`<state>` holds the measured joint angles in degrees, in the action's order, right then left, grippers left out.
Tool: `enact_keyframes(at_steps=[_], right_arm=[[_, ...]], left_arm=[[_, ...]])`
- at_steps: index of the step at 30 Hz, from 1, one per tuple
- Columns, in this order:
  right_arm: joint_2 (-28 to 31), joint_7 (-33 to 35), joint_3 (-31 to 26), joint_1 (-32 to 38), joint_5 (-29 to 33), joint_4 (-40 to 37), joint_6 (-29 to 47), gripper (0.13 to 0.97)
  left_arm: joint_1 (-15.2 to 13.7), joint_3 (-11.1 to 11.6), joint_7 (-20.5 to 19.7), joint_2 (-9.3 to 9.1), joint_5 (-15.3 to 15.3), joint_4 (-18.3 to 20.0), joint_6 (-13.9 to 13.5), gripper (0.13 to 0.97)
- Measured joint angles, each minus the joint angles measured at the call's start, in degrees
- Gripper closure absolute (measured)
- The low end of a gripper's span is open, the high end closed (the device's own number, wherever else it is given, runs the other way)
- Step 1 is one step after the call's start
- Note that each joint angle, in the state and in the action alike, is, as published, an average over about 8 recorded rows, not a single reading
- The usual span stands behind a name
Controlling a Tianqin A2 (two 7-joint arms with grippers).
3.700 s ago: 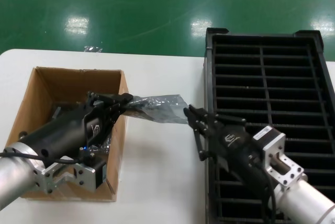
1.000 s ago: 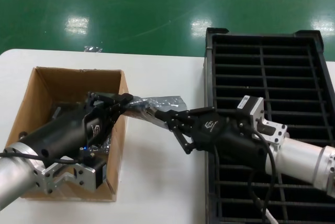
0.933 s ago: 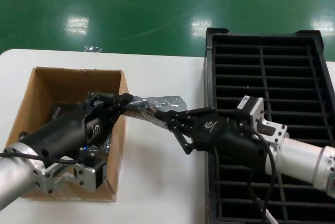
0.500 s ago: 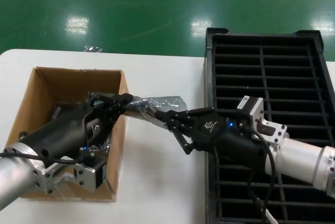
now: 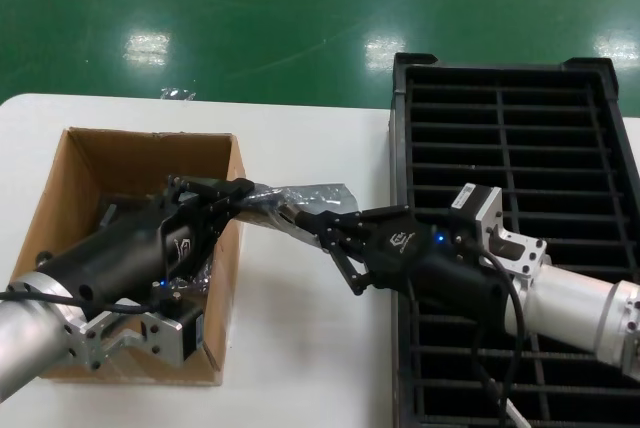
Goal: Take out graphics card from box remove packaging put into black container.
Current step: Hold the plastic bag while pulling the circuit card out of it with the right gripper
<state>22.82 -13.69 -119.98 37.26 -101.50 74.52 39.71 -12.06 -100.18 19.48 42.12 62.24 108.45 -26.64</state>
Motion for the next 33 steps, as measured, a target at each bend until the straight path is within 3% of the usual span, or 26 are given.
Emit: enact_keyframes(at_steps=[18,33], right_arm=[[-0.5,-0.2,-1.4,0.0,2.3,-0.1,-1.5,0.964],[-1.4,0.5,-1.6,0.0,2.3,-0.4,-1.8,0.89]], left_arm=[[0.0,0.0,0.0,0.0,0.0,0.0,0.0,0.958],[0.0,0.0,0.0,0.0,0.0,0.0,0.0,0.958]])
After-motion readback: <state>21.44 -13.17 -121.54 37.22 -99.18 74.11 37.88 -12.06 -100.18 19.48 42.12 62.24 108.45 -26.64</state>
